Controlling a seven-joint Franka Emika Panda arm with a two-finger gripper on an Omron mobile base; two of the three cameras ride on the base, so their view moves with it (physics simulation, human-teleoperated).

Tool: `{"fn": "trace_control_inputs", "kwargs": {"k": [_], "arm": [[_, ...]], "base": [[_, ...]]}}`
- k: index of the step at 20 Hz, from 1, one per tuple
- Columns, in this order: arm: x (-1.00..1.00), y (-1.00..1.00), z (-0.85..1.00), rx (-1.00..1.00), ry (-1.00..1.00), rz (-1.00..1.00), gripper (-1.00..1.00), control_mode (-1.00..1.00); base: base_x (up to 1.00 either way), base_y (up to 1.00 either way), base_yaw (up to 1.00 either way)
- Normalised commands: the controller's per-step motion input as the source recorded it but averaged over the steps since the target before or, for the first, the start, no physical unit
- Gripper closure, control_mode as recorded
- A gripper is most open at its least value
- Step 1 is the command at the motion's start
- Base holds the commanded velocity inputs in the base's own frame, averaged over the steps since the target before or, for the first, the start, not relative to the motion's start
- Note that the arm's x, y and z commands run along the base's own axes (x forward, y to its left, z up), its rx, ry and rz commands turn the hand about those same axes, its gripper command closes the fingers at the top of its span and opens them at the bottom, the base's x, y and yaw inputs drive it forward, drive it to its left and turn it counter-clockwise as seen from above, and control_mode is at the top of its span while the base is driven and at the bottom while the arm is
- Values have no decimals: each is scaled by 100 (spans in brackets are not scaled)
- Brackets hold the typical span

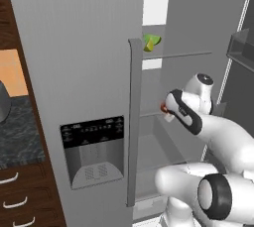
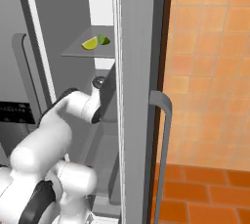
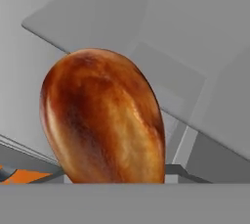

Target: Place one lemon wedge and one chicken drumstick in each tupperware on the nearby counter, to pack two identical lunches.

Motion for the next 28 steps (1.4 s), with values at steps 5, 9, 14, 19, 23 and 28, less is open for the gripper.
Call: {"fn": "trace_control_inputs", "kwargs": {"k": [5, 9, 14, 19, 23, 28], "arm": [[-100, 16, 53, -1, -17, -7, 100, -100], [-100, 4, 52, 0, -27, -2, 100, -100], [-100, 11, 57, -1, -25, -1, 100, -100], [-93, 46, 39, -10, -11, -4, 100, -100], [0, 0, 0, 0, 0, 0, 100, 100], [0, 0, 0, 0, 0, 0, 100, 100]], "base": [[0, 0, 0], [0, 0, 0], [0, 0, 0], [0, 0, 0], [-100, 57, -1], [-83, 95, 0]]}}
